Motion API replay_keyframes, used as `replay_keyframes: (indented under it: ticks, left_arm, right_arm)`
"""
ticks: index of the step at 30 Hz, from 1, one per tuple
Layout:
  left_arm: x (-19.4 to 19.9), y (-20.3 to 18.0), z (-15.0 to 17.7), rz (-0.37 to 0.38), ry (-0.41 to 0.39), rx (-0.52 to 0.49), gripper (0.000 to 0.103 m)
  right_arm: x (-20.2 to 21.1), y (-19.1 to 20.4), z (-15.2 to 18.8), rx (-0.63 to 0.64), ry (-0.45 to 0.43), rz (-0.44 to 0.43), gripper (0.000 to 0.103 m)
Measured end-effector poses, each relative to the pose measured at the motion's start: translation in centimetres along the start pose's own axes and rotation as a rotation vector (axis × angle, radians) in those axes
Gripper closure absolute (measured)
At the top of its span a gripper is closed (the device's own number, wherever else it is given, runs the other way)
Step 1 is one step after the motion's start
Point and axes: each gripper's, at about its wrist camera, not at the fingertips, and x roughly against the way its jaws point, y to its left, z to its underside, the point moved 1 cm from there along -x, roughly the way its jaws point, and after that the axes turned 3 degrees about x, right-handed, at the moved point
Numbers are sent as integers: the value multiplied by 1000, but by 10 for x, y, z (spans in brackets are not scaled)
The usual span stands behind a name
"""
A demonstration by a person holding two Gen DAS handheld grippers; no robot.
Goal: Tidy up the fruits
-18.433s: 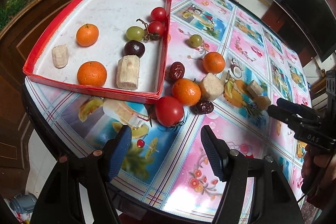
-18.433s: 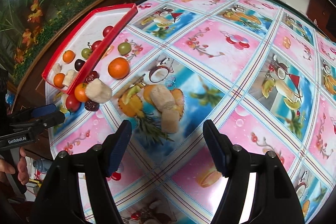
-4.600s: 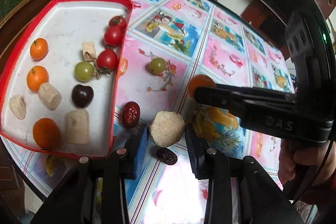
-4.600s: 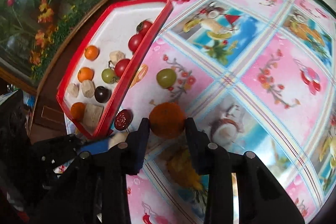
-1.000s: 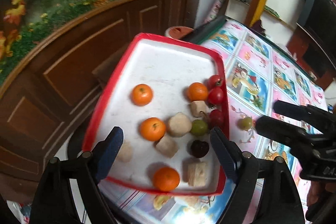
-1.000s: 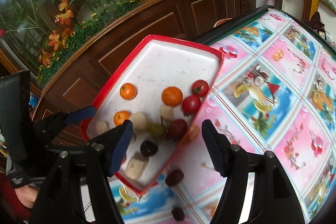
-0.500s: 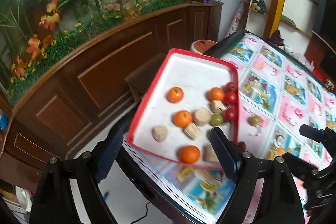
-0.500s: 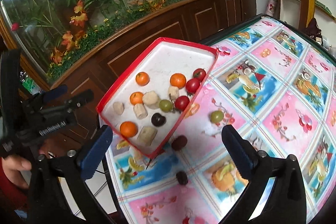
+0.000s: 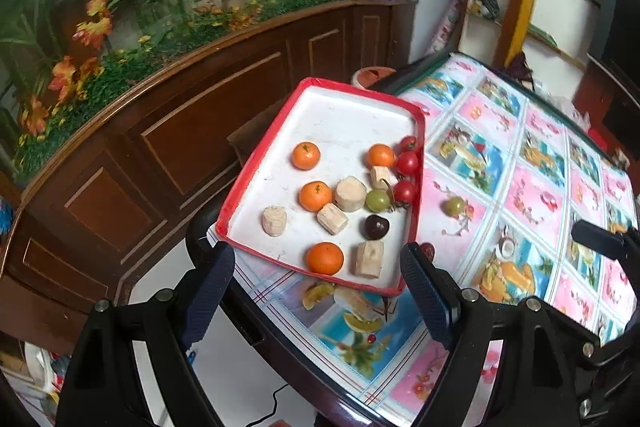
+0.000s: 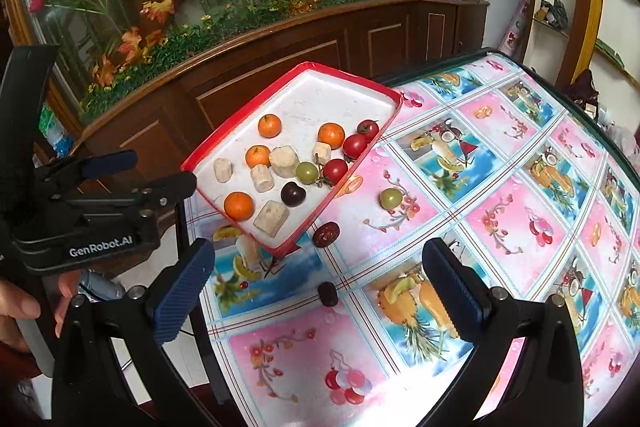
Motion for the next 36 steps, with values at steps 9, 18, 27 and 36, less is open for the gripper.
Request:
replay_keyframes:
  ticks: [9, 18, 27, 36]
  left_arm:
    - [7, 5, 4, -21, -6, 60, 18]
    - [14, -3, 5, -24, -29, 31, 18]
    - [26, -3, 9, -6, -82, 32, 18]
    - [27, -3, 17, -17, -72, 51, 18]
  right_arm:
    - [12, 5, -4, 16, -43, -5, 0]
    - [26, 6, -6, -14, -128, -5, 0]
    - [30, 19, 3, 28, -132, -2, 0]
    - [37, 26, 8, 50, -142, -7, 0]
